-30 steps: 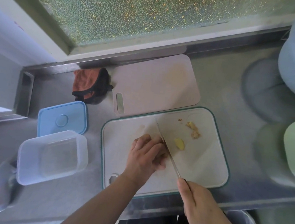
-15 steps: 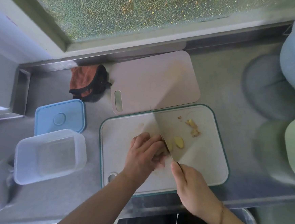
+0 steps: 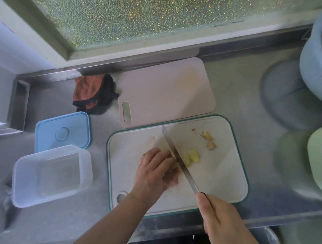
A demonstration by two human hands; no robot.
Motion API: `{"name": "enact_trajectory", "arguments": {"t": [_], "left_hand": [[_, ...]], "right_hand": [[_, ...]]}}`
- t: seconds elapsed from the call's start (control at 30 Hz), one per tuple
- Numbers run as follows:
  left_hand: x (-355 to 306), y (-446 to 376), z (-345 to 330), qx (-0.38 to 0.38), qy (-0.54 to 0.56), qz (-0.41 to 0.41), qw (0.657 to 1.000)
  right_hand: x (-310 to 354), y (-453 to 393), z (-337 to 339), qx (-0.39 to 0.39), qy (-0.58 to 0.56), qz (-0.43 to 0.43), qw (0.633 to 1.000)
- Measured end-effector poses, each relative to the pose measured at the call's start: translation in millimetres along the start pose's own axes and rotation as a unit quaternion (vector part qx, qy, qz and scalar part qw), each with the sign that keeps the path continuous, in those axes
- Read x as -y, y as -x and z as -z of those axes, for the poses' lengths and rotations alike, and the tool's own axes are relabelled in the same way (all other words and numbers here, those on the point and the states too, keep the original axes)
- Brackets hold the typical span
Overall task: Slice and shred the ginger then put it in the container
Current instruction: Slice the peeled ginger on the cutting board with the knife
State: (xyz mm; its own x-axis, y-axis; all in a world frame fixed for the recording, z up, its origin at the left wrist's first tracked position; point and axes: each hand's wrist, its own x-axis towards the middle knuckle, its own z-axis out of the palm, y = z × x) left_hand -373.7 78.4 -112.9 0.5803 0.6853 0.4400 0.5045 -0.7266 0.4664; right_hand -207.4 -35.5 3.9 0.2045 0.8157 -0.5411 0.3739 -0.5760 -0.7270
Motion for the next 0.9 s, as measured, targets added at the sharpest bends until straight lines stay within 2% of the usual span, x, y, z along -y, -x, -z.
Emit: {"name": "enact_trajectory", "arguments": {"t": [0.2,0.47,0.9], "left_hand": [[5,3,-4,0.015,-0.006,0.004,1.0],[5,1,-4,0.011,-0.003,0.007,1.0],[5,1,-5,0.005,-0.005,0.007,1.0]], "right_hand": [[-2,6,-8,-0.029,0.036,0.004,0.999],[5,7,-13,-0.027,0.061,0.008,0.998],[10,6,-16,-0.037,0.029,0.012,0.999]]}}
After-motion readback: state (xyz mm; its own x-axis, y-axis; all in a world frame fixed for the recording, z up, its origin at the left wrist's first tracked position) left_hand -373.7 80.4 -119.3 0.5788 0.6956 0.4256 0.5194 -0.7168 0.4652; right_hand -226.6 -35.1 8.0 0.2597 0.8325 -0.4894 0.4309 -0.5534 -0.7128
